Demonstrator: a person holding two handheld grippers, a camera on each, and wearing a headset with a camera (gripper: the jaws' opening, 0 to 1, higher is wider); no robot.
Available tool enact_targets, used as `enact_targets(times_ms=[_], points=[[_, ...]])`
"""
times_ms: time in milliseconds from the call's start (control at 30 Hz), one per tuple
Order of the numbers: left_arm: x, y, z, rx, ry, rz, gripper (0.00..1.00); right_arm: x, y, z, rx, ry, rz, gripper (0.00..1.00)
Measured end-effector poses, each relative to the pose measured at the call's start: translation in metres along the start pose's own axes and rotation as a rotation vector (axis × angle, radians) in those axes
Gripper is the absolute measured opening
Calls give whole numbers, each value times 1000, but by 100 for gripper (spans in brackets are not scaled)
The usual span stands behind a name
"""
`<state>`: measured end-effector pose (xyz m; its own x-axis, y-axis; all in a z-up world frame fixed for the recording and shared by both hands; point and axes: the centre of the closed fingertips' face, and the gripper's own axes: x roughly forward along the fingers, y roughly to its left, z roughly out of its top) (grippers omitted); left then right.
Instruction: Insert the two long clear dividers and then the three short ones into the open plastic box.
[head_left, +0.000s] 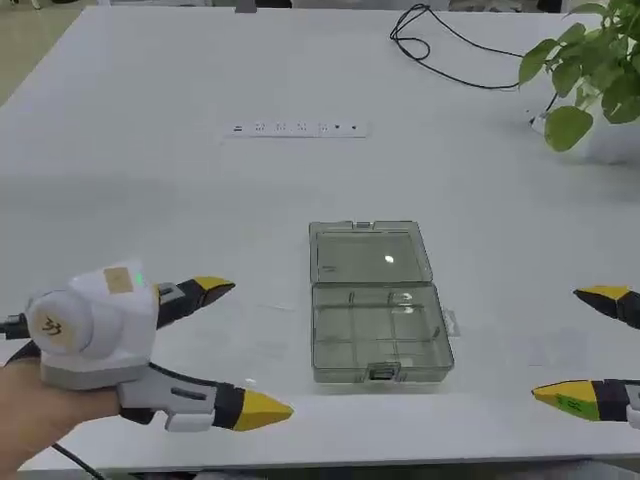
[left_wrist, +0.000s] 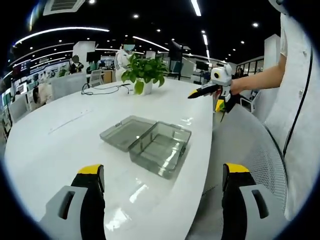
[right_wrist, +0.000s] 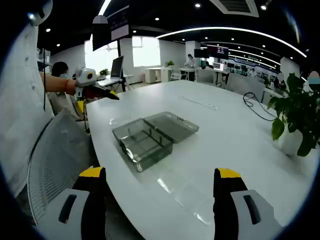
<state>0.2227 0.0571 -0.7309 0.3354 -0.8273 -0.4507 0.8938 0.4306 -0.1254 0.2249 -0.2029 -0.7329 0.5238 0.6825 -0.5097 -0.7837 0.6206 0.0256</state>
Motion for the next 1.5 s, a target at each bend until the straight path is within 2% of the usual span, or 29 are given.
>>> enact_targets(times_ms=[567,1167,1500], points=[[2,-2,4,-2,-8,-9,100,-2,0,0,0,1,-5,89],[5,-4,4,0,2,-19,100,-1,-1,1,4,-15,-7,88],[3,-1,4,-7,2,-11,100,-2,-1,0,11,-20,-11,88]])
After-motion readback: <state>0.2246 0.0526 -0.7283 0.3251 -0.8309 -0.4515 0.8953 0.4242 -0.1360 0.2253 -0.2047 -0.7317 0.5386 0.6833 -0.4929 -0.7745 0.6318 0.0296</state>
